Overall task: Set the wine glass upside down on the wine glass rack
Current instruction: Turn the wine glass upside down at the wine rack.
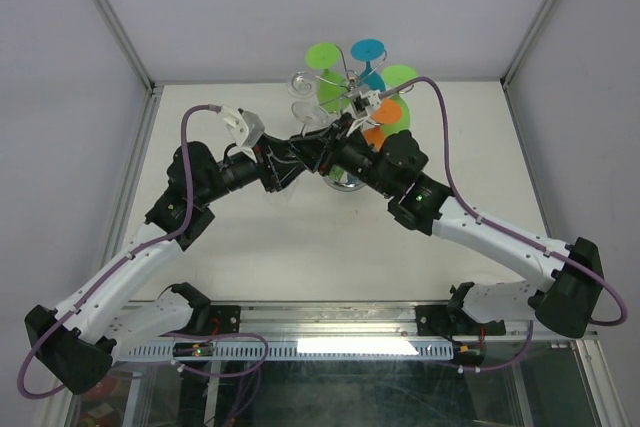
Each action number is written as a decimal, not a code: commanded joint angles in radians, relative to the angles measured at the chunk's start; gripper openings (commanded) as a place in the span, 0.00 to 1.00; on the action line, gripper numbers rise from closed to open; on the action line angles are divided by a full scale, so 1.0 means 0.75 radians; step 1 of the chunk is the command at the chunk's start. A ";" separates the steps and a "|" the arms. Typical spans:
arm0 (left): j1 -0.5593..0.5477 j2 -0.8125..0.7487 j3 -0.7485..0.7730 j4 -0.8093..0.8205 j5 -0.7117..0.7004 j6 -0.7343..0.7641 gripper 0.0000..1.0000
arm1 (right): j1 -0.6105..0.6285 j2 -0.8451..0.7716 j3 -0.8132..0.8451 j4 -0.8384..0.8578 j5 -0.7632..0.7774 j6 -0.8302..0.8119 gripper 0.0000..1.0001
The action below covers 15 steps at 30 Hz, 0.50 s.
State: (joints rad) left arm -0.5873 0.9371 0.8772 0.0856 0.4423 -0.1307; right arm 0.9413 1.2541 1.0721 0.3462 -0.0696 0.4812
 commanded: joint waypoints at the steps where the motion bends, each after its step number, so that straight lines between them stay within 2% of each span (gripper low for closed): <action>1: 0.012 -0.014 0.031 0.082 -0.045 -0.001 0.00 | 0.011 -0.072 0.004 0.155 0.067 -0.001 0.31; 7: 0.015 -0.018 0.031 0.078 -0.045 0.002 0.00 | 0.010 -0.066 -0.011 0.248 0.113 0.020 0.41; 15: 0.015 -0.022 0.027 0.076 -0.038 0.004 0.00 | 0.009 -0.075 -0.032 0.320 0.178 0.021 0.45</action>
State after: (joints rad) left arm -0.5869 0.9371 0.8772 0.0883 0.4202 -0.1307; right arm 0.9440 1.2350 1.0565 0.4839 0.0135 0.4908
